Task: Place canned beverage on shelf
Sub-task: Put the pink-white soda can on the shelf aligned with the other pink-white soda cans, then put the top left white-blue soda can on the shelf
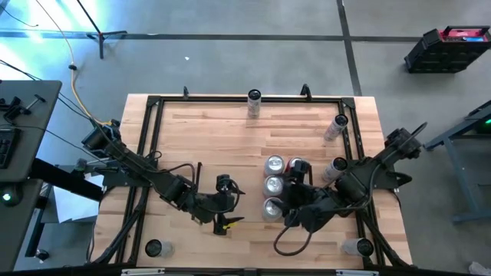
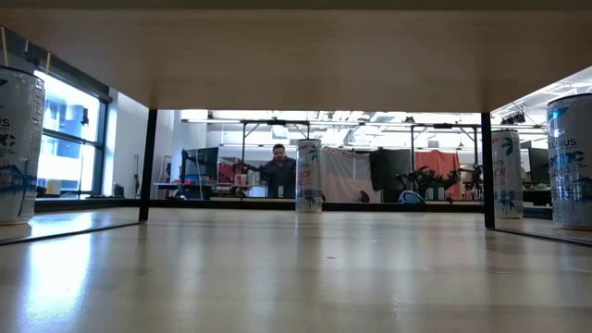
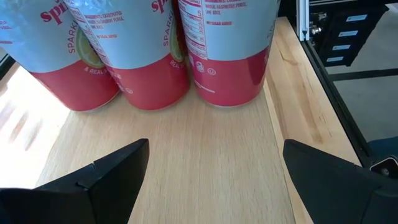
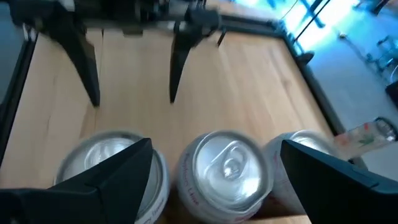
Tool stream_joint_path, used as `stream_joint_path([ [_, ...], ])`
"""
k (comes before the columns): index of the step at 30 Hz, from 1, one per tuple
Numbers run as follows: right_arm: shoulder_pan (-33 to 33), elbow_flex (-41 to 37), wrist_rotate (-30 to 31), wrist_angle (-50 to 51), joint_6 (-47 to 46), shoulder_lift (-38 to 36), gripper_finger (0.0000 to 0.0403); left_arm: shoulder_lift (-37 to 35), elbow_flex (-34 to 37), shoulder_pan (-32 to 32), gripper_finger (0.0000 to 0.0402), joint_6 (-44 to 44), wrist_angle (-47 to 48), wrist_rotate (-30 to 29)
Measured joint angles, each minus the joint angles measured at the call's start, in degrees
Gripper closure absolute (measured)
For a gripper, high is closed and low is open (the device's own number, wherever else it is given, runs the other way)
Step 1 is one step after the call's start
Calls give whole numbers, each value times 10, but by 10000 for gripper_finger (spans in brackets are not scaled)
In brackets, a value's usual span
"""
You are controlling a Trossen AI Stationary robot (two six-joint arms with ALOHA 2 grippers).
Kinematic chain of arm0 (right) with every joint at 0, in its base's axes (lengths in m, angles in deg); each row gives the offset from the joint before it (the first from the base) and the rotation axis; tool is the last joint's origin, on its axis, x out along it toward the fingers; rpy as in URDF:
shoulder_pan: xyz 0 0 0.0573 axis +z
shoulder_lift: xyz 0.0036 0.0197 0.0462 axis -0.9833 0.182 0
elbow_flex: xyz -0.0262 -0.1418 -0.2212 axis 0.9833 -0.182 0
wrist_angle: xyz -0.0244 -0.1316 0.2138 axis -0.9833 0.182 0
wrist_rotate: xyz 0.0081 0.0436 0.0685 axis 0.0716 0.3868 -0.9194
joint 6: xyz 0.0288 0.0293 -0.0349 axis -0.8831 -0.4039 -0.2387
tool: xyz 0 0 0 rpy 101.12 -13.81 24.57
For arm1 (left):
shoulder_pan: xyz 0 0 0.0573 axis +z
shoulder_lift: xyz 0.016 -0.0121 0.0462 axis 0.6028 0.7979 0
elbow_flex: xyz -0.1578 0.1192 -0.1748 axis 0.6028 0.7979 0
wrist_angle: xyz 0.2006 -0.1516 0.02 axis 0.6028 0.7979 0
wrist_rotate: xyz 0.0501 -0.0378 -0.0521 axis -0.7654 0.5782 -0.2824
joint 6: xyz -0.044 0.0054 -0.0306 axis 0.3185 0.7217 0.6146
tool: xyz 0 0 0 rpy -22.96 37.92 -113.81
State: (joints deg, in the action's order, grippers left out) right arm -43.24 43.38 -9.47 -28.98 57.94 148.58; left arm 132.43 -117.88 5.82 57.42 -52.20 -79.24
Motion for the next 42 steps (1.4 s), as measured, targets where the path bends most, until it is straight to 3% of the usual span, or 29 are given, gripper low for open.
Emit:
stream_joint_path([
  [9, 12, 0, 42, -13, 36, -11, 61, -10, 0, 0, 39, -5, 1, 0],
  [18, -28, 0, 56, 8, 43, -36, 61, -66, 0, 4, 39, -32, 31, -2],
  [28, -24, 0, 64, -25, 129, -110, 61, -183, -1, 119, 39, -57, 106, 2],
  [31, -29, 0, 67, -2, 120, -135, 61, -217, -1, 149, 39, -45, 191, 7],
  [35, -30, 0, 84, 38, 79, -156, 61, -275, -5, 160, 39, 37, 335, 18],
  [42, -14, 0, 124, 57, 69, -145, 61, -325, -109, 121, 39, 206, 631, 89],
])
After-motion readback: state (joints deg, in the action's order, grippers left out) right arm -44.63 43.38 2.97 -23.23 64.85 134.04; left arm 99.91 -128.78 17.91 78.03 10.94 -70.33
